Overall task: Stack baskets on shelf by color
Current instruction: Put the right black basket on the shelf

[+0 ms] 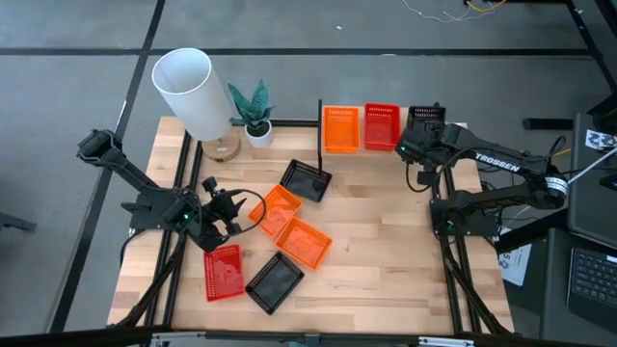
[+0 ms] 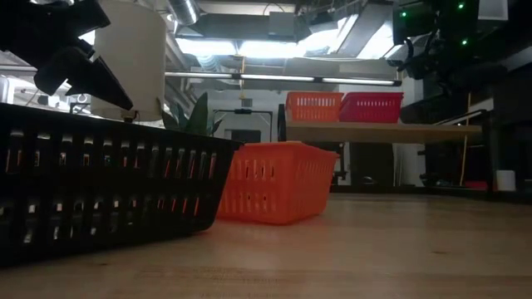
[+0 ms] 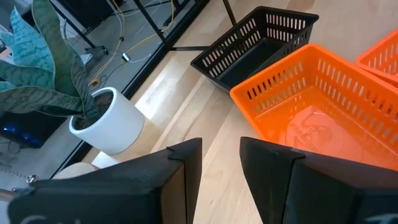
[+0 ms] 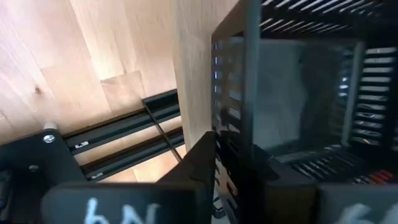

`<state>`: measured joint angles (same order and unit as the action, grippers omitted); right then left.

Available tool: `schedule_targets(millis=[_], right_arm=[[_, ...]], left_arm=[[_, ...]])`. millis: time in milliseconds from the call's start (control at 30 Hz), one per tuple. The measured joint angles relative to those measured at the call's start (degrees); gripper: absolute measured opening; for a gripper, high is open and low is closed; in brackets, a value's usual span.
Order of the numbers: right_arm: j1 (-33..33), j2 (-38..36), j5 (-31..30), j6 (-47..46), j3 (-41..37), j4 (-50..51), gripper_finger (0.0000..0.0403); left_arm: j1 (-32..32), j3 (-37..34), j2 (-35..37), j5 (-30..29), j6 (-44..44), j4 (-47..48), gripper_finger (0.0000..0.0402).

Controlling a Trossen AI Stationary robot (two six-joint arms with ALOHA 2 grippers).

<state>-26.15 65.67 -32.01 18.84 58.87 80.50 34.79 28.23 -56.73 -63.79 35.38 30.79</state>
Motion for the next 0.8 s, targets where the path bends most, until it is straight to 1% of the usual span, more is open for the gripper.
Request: schedule_targets(millis=[100,267,333,533,800], right_arm=[[0.00,0.00,-1.23,0.37,0.00,0.23,0.0064],[0.00,0.00,-6.27,1.12,0.00,0.25,0.0084],[0.00,0.00,-6.30,1.15,0.00,0.25,0.0087],[0.00,0.01,-3.04,1.26,0.02,-0.26,0.0088],[0.00,0.02,-5.69,2.31,0.04,-0.43,0.0088]], left_arm=[[0.00,0.00,0.00,0.00,0.04,-0.01,0.0102],[0.00,0.00,0.00,0.00,0.09,-0.02,0.0102],[0.00,0.00,0.00,0.02,0.13,-0.18,0.0102],[0.02,0.00,0.00,0.02,0.15,-0.52,0.0102],[0.02,0.00,0.00,0.02,0.52,-0.50,0.0102]])
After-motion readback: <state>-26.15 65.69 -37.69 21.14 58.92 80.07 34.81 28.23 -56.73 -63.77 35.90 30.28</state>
